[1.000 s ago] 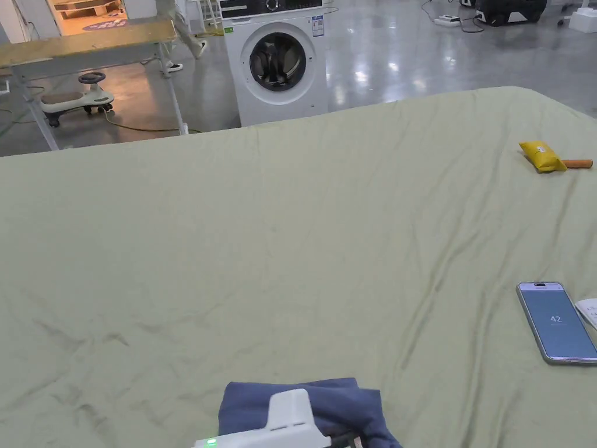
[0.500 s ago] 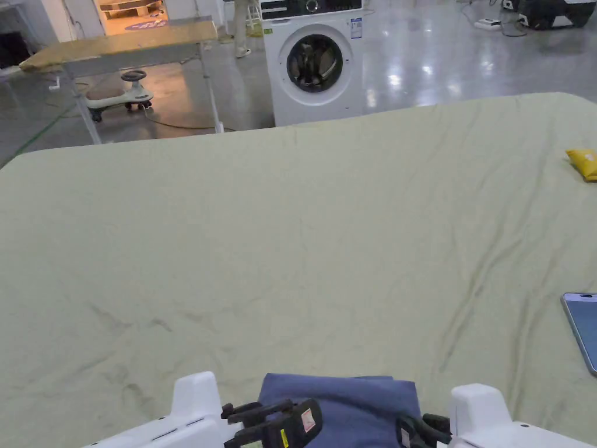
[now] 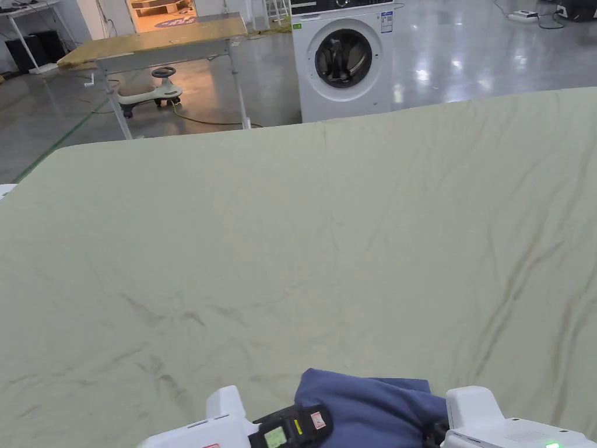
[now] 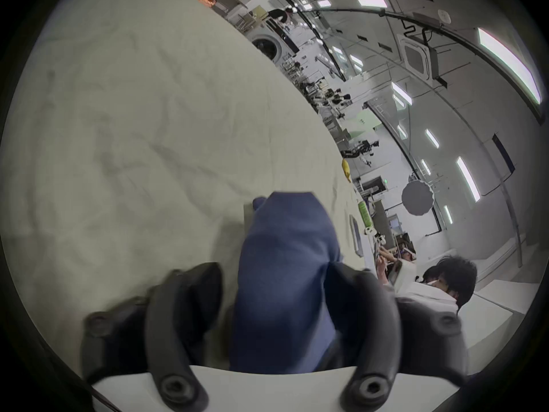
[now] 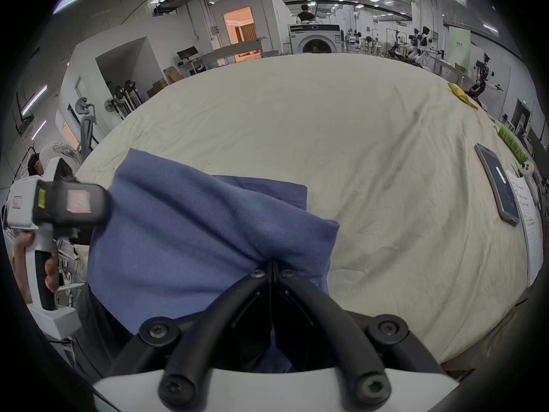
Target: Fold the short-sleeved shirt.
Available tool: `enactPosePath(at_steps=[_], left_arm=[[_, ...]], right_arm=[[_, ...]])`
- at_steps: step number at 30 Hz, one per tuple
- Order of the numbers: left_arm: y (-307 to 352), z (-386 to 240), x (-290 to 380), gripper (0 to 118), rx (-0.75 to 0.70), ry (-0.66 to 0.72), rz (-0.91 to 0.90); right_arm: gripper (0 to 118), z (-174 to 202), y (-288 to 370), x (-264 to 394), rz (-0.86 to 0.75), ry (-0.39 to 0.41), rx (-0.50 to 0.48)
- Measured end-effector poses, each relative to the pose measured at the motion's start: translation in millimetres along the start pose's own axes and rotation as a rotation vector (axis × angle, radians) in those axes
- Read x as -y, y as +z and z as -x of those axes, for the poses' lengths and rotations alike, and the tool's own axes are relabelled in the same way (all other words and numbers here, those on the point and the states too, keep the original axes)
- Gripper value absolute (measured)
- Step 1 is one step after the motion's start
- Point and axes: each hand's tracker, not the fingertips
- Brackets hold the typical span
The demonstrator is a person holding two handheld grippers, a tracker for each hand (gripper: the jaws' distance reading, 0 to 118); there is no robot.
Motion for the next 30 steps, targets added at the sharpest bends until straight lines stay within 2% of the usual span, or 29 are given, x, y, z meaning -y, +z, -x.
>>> enactPosePath(at_steps=[1, 6, 8, 10, 11, 12, 16, 19, 22, 24, 25, 27, 28, 29, 30], left_arm=[[-3, 0, 1, 36, 0.002, 0.003, -0.01], [3, 0, 3, 23, 0.002, -0.011, -0.025], [11, 2, -1, 20, 0.044, 0.045, -0.048], [30, 5, -12, 20, 0.116, 0.124, -0.066], [43, 4, -16, 20, 0.11, 0.093, -0.094], [61, 2, -22, 19, 0.1, 0.066, -0.134], [148, 26, -49, 19, -0.021, 0.026, -0.26], [223, 63, -69, 20, -0.202, 0.002, -0.368], [286, 116, -88, 20, -0.344, 0.037, -0.425], [307, 137, -94, 20, -0.428, 0.099, -0.44], [304, 122, -86, 20, -0.469, 0.119, -0.455], [305, 132, -82, 21, -0.509, 0.132, -0.486], [303, 137, -82, 25, -0.515, 0.151, -0.485], [294, 124, -76, 36, -0.527, 0.144, -0.486], [293, 119, -74, 58, -0.58, 0.105, -0.508]], right_arm=[[0, 0, 0, 0, 0.001, 0.0, 0.0], [0, -7, 1, 1, -0.011, -0.04, -0.027], [0, -13, 7, 0, -0.008, -0.124, -0.075], [0, -24, 21, -3, -0.013, -0.293, -0.165], [0, -28, 30, -1, -0.052, -0.365, -0.23], [0, -30, 38, 1, -0.094, -0.396, -0.281], [0, -25, 62, 2, -0.109, -0.265, -0.203], [0, -25, 61, 5, -0.096, -0.255, -0.212], [0, -22, 60, 8, -0.086, -0.254, -0.222], [0, -12, 61, 8, -0.078, -0.243, -0.225], [0, -9, 61, 8, -0.069, -0.229, -0.222], [0, -3, 64, 6, -0.062, -0.192, -0.215], [0, -1, 65, 4, -0.058, -0.176, -0.216], [0, 0, 68, 4, -0.06, -0.161, -0.217], [0, 1, 71, 3, -0.068, -0.146, -0.216]])
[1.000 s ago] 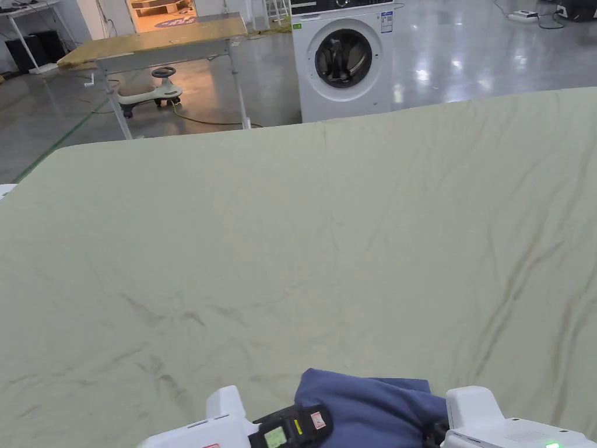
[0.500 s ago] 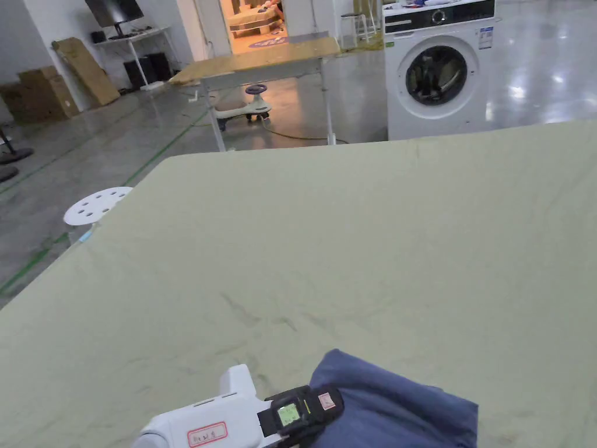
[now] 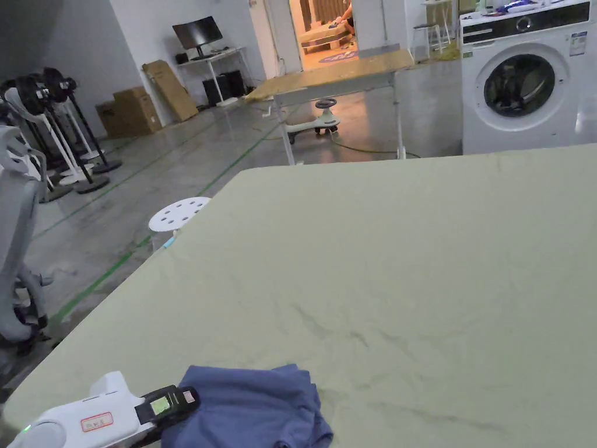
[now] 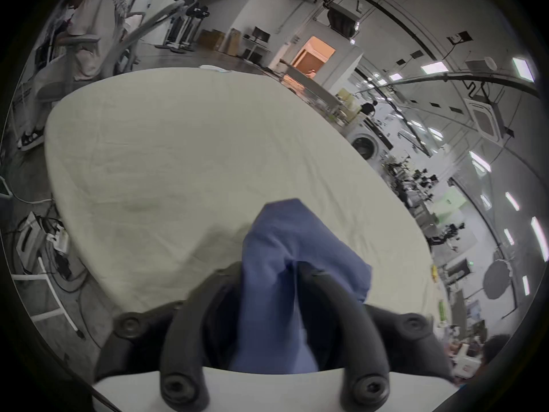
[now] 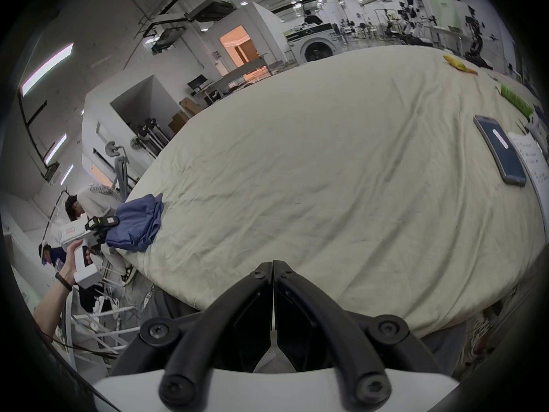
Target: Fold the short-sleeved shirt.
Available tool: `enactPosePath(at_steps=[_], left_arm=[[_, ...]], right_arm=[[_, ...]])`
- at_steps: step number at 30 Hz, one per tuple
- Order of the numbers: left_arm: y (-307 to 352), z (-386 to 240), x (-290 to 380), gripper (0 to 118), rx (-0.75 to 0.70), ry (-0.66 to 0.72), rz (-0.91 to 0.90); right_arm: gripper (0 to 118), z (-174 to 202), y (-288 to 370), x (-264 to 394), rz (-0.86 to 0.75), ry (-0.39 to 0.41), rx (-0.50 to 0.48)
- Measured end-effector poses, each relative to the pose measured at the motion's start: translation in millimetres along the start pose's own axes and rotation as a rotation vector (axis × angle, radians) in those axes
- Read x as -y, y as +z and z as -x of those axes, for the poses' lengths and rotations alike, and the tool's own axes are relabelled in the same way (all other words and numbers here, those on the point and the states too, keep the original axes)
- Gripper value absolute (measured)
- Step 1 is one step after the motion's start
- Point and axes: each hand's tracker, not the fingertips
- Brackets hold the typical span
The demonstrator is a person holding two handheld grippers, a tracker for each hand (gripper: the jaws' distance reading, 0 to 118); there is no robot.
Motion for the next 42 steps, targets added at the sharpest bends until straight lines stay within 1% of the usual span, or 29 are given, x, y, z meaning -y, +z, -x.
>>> enactPosePath(at_steps=[1, 2, 3, 5, 7, 9, 12, 13, 14, 17, 19, 20, 23, 24, 26, 28, 29, 32, 34, 36, 38, 40, 42], left_arm=[[4, -3, 2, 74, -0.009, -0.053, -0.051], [10, -8, 3, 86, -0.02, -0.082, -0.098], [23, -13, -1, 89, -0.036, -0.097, -0.148], [45, -30, -2, 89, -0.041, -0.157, -0.237], [65, -46, -5, 88, -0.027, -0.235, -0.288], [89, -77, 5, 87, 0.012, -0.344, -0.336], [118, -129, 32, 86, 0.019, -0.511, -0.421], [127, -146, 44, 86, 0.008, -0.552, -0.473], [134, -160, 56, 85, 0.027, -0.591, -0.5], [150, -192, 84, 78, 0.11, -0.606, -0.492], [159, -205, 101, 70, 0.155, -0.585, -0.507], [162, -212, 110, 64, 0.178, -0.596, -0.502], [164, -220, 131, 41, 0.168, -0.629, -0.507], [164, -222, 136, 31, 0.167, -0.633, -0.507], [165, -227, 142, 22, 0.202, -0.612, -0.438], [167, -224, 147, 6, 0.232, -0.586, -0.443], [169, -225, 150, 0, 0.229, -0.585, -0.445], [170, -226, 155, 0, 0.224, -0.596, -0.448], [170, -226, 158, 0, 0.208, -0.616, -0.452], [170, -227, 159, 0, 0.199, -0.64, -0.444], [169, -225, 158, 0, 0.206, -0.637, -0.437], [168, -225, 158, 0, 0.246, -0.621, -0.423], [167, -226, 158, 0, 0.243, -0.616, -0.42]], right_arm=[[0, 0, 3, -2, -0.004, 0.012, 0.003], [0, 1, 6, -4, -0.011, 0.021, 0.01], [0, 1, 10, -5, -0.023, 0.035, 0.024], [0, 2, 19, -10, -0.047, 0.058, 0.061], [0, 5, 27, -13, -0.062, 0.074, 0.109], [0, 7, 35, -16, -0.101, 0.1, 0.119], [0, 16, 48, -20, -0.193, 0.165, 0.142], [0, 16, 53, -20, -0.227, 0.193, 0.146], [0, 19, 58, -20, -0.266, 0.221, 0.149], [0, 26, 71, -17, -0.352, 0.279, 0.163], [0, 28, 79, -13, -0.382, 0.302, 0.182], [0, 27, 84, -10, -0.39, 0.294, 0.188], [0, 20, 97, -4, -0.43, 0.241, 0.179], [0, 19, 101, -3, -0.446, 0.226, 0.181], [0, 16, 110, 0, -0.476, 0.211, 0.194], [0, 17, 117, 2, -0.491, 0.212, 0.204], [0, 18, 120, 2, -0.499, 0.213, 0.212], [0, 25, 129, 8, -0.515, 0.223, 0.241], [0, 28, 132, 11, -0.525, 0.228, 0.232], [0, 32, 133, 12, -0.523, 0.253, 0.222], [0, 37, 132, 13, -0.53, 0.295, 0.233], [0, 38, 130, 12, -0.527, 0.297, 0.233], [0, 38, 127, 13, -0.518, 0.282, 0.227]])
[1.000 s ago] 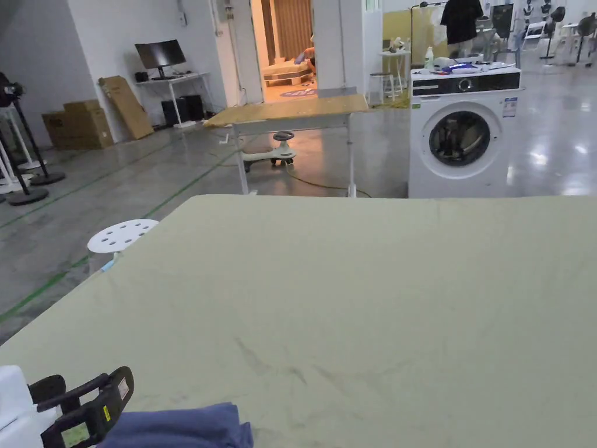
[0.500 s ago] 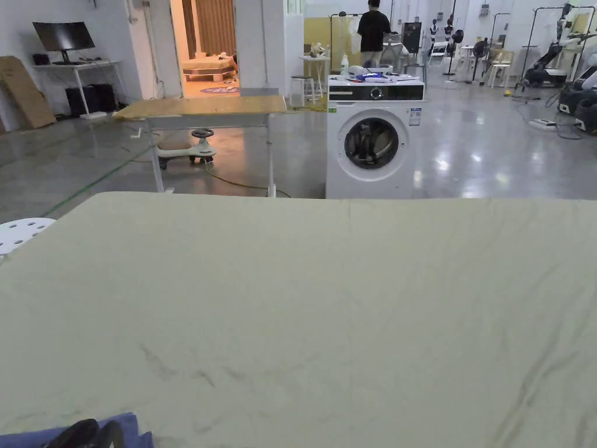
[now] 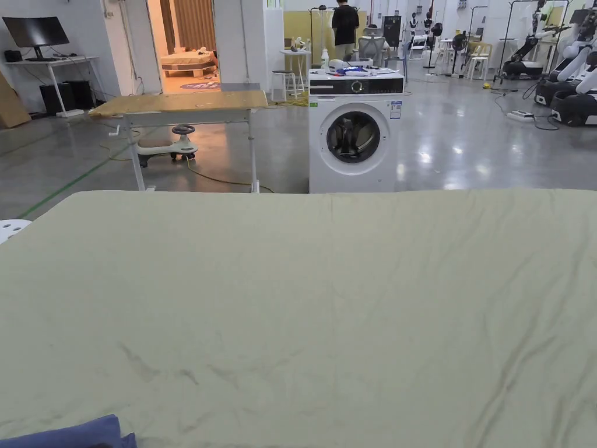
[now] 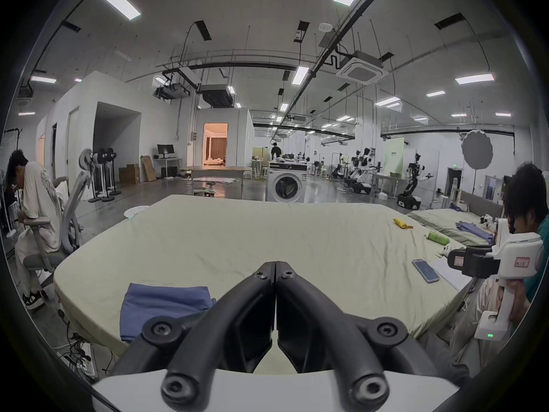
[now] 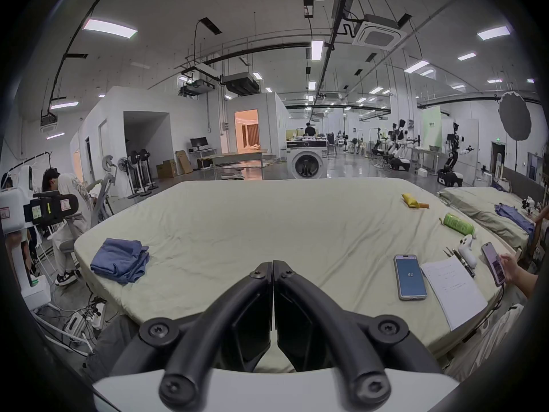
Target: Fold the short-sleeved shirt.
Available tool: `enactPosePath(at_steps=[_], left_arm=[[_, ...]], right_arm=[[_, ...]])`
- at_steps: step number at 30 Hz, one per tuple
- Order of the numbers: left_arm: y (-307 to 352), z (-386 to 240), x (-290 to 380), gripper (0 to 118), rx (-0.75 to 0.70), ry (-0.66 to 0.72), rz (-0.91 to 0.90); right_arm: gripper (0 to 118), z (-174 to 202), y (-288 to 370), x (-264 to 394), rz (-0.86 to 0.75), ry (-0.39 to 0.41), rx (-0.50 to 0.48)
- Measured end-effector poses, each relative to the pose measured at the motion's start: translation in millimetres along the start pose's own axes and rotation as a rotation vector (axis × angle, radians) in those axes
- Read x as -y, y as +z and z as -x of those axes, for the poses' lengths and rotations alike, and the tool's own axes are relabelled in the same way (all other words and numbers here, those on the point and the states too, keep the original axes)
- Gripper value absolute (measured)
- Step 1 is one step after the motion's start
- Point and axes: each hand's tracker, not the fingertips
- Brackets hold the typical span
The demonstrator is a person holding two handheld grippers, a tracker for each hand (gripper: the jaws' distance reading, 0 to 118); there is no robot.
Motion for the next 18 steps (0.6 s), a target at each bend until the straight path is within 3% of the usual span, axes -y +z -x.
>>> enactPosePath(at_steps=[4, 6, 8, 9, 12, 13, 16, 18], left_arm=[[1.0, 1.0, 1.4, 1, 0.001, -0.004, -0.001], [3.2, -0.7, 1.7, 10, -0.003, -0.01, -0.015], [4.3, 0.8, 1.1, 32, -0.001, -0.011, -0.022], [4.6, -0.9, -0.6, 50, 0.004, -0.009, -0.023], [5.0, -2.4, -1.5, 89, -0.005, -0.007, -0.036], [4.8, -4.5, -3.1, 94, -0.019, -0.008, -0.038], [4.6, -5.4, -5.8, 96, -0.029, -0.015, -0.04], [4.3, -7.4, -7.5, 101, -0.027, -0.033, -0.039]], right_arm=[[1, -2.0, -0.5, 3.5, 0.008, -0.033, -0.017], [8, -4.2, -0.2, 3.7, 0.006, -0.048, -0.02], [31, -7.3, -0.3, 1.9, 0.003, -0.059, -0.015], [46, -8.1, -0.4, 1.4, 0.002, -0.061, -0.009], [65, -9.4, 0.4, -0.4, -0.013, -0.059, 0.002], [72, -9.5, 0.5, -0.6, -0.016, -0.055, 0.002], [104, -8.1, 0.3, -1.1, -0.027, -0.052, 0.006], [115, -6.9, -0.2, -1.2, -0.037, -0.051, 0.005]])
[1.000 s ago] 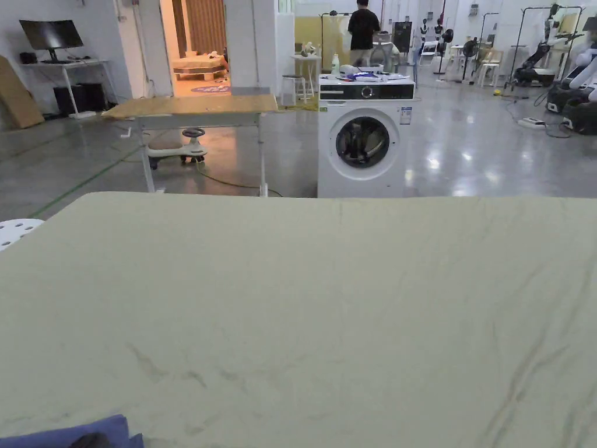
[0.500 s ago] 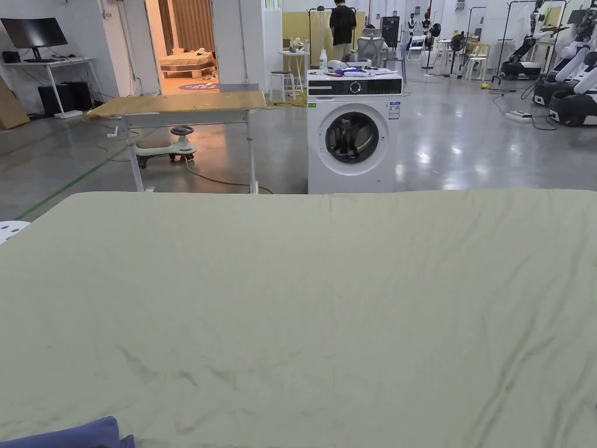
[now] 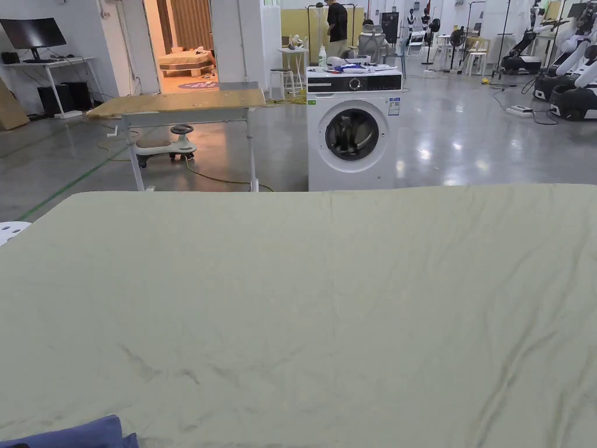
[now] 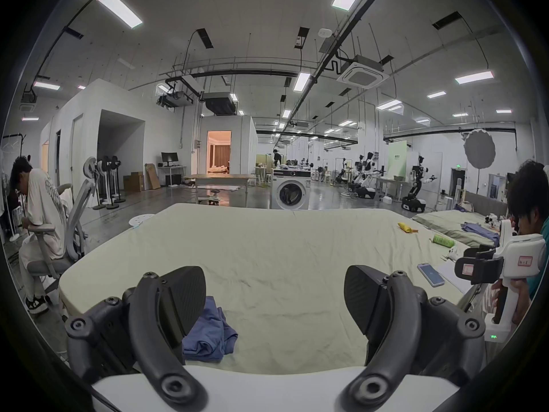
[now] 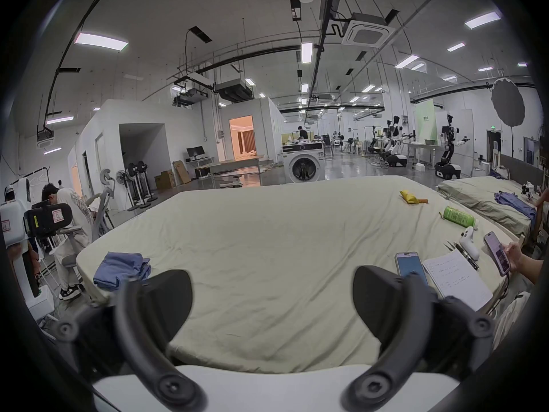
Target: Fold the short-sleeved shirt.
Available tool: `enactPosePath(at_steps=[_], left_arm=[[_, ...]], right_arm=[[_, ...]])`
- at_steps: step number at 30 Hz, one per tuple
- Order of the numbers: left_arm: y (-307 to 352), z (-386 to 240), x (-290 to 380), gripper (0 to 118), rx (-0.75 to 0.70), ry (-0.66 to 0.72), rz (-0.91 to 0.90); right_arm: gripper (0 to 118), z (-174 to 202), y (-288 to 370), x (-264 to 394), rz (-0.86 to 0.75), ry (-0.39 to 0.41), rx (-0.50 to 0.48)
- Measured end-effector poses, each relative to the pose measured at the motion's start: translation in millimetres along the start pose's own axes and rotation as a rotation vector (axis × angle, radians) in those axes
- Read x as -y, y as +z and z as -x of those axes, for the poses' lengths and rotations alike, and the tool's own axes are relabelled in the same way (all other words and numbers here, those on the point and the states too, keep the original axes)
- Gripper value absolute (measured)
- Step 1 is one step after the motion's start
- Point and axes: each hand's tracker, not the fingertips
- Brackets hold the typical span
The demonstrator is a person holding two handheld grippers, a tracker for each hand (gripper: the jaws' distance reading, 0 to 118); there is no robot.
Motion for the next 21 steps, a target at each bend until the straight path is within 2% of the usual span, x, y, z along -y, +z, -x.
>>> enactPosePath(at_steps=[3, 10, 14, 16, 19, 21], left_arm=[[0, -3, -1, 115, 0.006, -0.011, -0.014], [0, -7, -6, 115, 0.027, -0.017, -0.033], [-2, -9, -4, 115, 0.01, -0.022, -0.021], [-4, -8, -1, 115, -0.007, -0.014, -0.011], [-5, -5, 2, 115, -0.003, 0.014, 0.004], [-4, -5, 2, 115, -0.002, 0.019, 0.005]], right_arm=[[115, 4, 0, -1, -0.016, 0.015, 0.006], [116, 8, -3, -1, 0.004, 0.05, 0.016], [116, 14, -5, -2, -0.006, 0.076, 0.095], [116, 14, -7, -4, 0.005, 0.075, 0.094], [116, 14, -6, -4, 0.002, 0.053, 0.072], [116, 12, -6, -6, 0.0, 0.007, 0.038]])
